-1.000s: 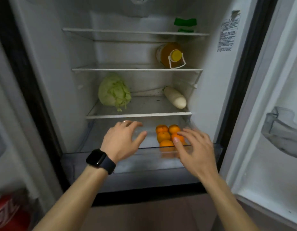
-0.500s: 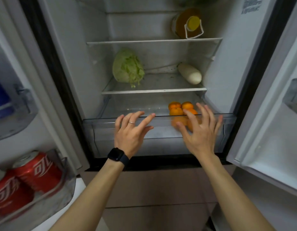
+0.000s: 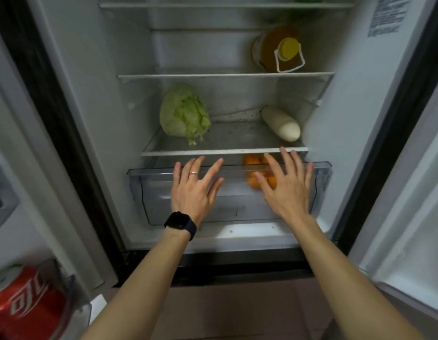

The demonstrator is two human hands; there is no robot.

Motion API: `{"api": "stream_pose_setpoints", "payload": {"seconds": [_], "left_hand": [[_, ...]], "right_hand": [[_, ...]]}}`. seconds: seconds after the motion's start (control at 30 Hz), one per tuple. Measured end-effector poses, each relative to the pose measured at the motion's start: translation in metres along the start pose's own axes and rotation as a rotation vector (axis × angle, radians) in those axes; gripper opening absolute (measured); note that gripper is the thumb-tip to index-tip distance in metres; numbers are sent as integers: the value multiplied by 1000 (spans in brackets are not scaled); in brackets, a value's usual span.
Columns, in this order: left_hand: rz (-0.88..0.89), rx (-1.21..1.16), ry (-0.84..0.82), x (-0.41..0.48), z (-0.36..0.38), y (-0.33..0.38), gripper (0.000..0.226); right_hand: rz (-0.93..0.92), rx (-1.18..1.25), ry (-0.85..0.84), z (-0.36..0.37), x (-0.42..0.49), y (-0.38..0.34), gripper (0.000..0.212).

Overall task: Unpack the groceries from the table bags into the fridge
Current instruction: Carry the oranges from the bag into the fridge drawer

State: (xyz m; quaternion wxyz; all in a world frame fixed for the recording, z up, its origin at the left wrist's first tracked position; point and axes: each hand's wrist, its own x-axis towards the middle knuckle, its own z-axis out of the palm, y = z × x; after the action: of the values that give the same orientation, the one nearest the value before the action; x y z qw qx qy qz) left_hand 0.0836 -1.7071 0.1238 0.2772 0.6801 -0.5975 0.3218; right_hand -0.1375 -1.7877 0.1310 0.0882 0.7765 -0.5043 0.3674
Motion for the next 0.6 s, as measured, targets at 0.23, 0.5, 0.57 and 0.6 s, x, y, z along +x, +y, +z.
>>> {"api": "stream_pose_setpoints", "payload": {"seconds": [0.23, 0.5, 0.57, 0.6], "left_hand": [[-75, -39, -90, 29, 42, -6, 50], [-109, -84, -13, 45, 74, -12, 43], [-105, -74, 22, 44, 77, -13, 41], [-104, -70, 24, 45, 78, -13, 40]], "right_hand": [[29, -33, -67, 36, 36, 6, 64], [29, -31, 46, 69, 48, 12, 57], [30, -31, 62, 68, 49, 11, 55], [35, -42, 60, 67, 49, 10, 54]]}}
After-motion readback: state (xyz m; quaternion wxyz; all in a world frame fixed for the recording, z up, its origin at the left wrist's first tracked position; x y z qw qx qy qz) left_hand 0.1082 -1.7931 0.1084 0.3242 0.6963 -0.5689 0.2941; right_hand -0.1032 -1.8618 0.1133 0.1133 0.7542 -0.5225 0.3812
